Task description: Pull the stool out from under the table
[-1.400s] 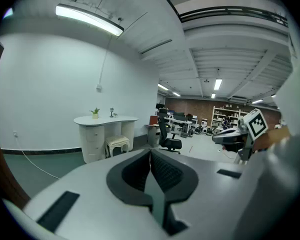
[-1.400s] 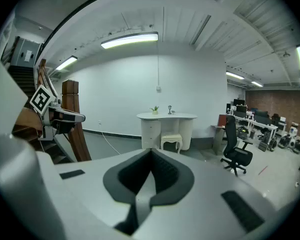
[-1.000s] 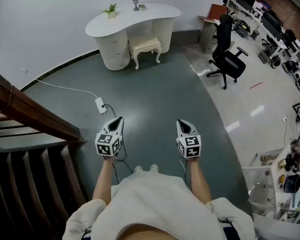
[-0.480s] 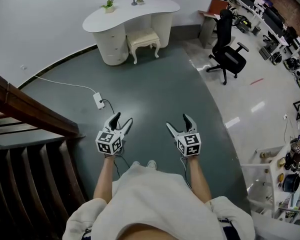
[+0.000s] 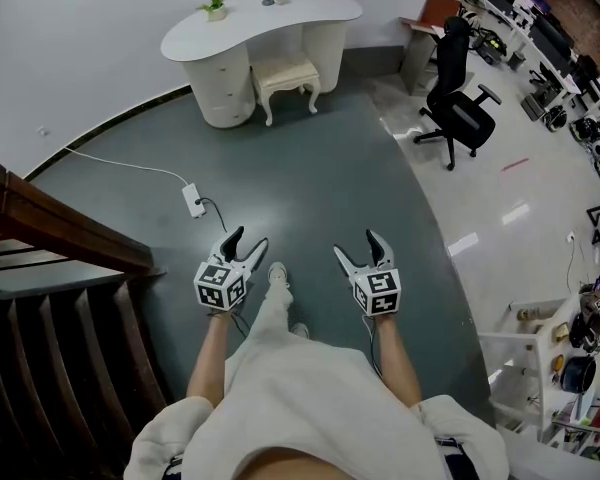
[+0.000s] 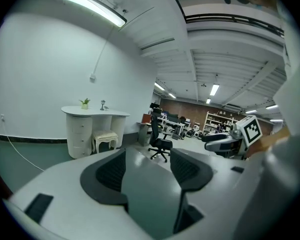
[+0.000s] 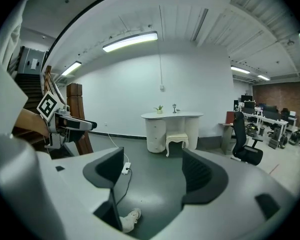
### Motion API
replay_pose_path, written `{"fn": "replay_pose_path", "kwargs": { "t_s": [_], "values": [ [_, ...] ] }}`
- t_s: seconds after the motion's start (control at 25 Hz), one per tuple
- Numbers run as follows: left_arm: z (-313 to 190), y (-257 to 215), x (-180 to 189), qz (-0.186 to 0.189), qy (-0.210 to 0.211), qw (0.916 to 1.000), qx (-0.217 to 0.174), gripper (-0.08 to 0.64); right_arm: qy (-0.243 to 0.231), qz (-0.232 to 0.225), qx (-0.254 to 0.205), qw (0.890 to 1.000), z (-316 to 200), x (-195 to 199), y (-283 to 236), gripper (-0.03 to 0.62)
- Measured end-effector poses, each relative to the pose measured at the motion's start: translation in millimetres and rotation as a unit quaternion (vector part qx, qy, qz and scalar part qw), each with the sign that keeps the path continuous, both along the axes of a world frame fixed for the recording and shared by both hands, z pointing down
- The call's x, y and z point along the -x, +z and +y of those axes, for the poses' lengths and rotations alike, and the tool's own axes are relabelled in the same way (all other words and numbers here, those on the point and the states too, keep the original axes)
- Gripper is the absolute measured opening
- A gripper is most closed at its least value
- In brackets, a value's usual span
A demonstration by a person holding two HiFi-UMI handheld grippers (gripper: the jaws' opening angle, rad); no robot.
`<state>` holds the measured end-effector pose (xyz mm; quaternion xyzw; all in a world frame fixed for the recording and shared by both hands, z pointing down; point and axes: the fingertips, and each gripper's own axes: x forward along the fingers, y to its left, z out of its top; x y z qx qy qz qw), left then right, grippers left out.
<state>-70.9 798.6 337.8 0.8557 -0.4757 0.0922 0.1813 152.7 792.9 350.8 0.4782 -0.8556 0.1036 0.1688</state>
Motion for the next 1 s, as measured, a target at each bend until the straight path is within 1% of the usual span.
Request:
{"fn": "replay_pose_path", "kwargs": {
  "t_s": [0.24, 0.48, 0.8, 1.0],
  "values": [
    [-72, 6, 5, 0.005, 0.001, 1.0000, 0.003, 0.256, 0.001, 0.006, 0.002, 1.000, -68, 5, 4, 0.342],
    [-174, 7, 12, 0.011, 0.012, 0.9999, 0.002, 0.256, 0.009, 0.019, -0.003, 1.000, -165, 14, 1, 0.339],
    [-315, -12, 31, 0.015, 0.021, 0.9996, -0.009, 0.256, 0.025, 0.038, -0.013, 0.999, -302, 30, -18, 0.327],
    [-384, -12, 38, 0.010, 0.030, 0.9994, -0.011, 0.256, 0.027, 0.057, -0.016, 0.998, -366, 38, -17, 0.327]
  ]
}}
